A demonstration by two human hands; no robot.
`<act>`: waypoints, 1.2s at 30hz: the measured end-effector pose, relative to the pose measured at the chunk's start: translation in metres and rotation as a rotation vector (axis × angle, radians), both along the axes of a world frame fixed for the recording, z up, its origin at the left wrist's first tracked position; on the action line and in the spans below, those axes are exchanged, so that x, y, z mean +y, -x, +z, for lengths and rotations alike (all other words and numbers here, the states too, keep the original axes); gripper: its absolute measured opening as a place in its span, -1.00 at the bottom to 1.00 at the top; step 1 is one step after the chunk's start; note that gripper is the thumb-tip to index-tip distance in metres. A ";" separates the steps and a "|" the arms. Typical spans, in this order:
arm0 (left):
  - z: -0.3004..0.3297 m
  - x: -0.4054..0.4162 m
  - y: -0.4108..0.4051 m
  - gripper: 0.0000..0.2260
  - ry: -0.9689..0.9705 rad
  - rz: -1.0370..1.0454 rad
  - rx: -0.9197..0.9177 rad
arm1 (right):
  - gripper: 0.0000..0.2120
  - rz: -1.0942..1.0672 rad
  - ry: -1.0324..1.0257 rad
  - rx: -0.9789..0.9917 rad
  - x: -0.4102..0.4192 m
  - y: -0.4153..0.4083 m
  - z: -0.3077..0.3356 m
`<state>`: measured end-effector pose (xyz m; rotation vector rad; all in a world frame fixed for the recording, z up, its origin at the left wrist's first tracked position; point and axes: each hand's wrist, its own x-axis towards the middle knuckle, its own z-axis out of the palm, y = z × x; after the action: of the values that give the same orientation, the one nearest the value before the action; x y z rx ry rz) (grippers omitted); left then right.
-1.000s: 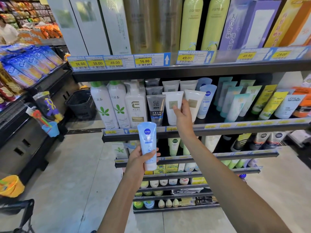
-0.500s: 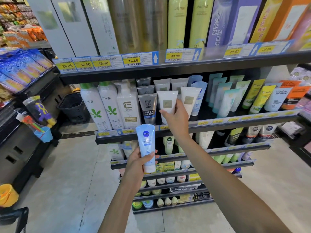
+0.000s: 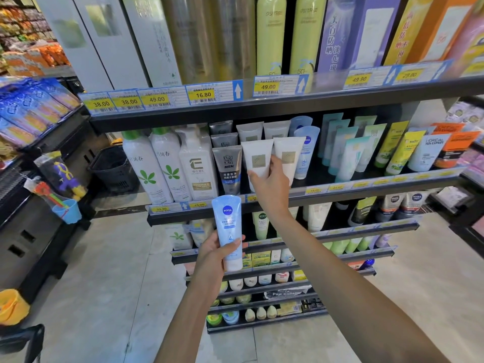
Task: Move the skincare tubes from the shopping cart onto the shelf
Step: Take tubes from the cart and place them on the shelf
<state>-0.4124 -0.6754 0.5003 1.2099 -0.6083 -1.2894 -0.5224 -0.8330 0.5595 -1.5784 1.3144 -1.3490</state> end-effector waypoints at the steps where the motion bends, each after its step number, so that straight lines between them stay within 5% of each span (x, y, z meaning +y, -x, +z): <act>1: 0.000 0.000 0.000 -0.60 0.000 0.001 0.002 | -0.49 0.002 0.007 0.009 0.001 0.000 0.000; 15: 0.001 0.001 0.001 -0.62 0.004 -0.002 0.010 | -0.65 -0.029 0.038 0.088 0.011 0.002 -0.006; 36: -0.002 0.001 0.001 -0.61 -0.015 -0.024 0.031 | -0.57 -0.080 0.054 0.165 0.010 -0.005 -0.011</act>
<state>-0.4138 -0.6749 0.4983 1.1964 -0.5935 -1.3325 -0.5174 -0.8233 0.5483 -1.7205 1.4645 -1.3361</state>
